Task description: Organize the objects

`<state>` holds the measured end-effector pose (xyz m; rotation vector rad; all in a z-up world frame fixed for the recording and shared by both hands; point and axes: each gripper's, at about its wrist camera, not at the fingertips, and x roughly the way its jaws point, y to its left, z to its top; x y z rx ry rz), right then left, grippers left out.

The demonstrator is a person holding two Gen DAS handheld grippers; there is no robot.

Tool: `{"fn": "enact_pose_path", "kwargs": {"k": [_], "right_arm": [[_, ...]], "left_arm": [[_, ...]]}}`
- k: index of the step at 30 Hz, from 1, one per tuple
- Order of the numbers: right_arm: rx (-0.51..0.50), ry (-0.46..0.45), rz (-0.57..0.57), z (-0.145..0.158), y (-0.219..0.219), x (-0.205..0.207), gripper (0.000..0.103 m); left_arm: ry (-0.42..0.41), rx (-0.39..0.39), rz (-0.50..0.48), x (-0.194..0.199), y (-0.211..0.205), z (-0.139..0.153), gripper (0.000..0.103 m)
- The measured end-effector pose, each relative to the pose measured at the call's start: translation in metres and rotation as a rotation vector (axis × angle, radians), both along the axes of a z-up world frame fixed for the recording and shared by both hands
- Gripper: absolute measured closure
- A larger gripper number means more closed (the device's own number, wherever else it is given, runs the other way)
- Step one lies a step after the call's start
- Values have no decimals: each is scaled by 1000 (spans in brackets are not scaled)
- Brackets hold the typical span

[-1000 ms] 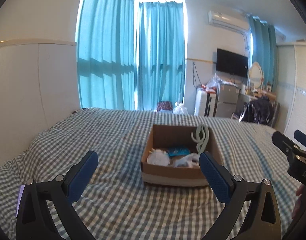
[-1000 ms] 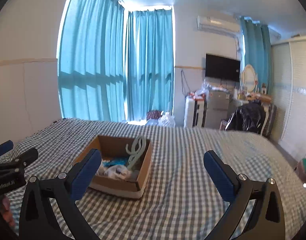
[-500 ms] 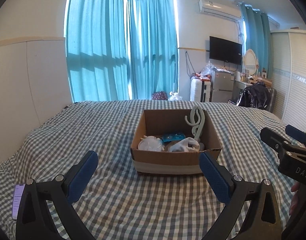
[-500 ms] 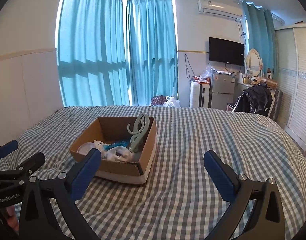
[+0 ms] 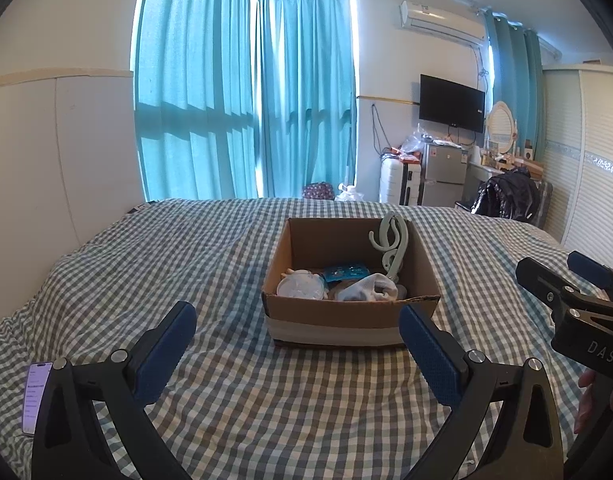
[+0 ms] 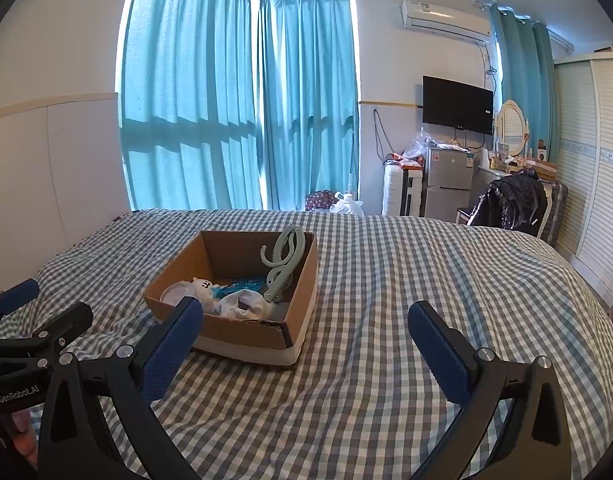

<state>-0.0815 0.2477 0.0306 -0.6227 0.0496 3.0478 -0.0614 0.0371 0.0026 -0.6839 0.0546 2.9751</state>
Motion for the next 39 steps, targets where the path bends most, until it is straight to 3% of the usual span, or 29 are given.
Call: {"fn": "enact_pose_path", "kwargs": {"k": [39], "right_arm": [[20,-10,26,3,-8,1,0]], "left_arm": [[-10,8,17,0,-11,1,0]]}}
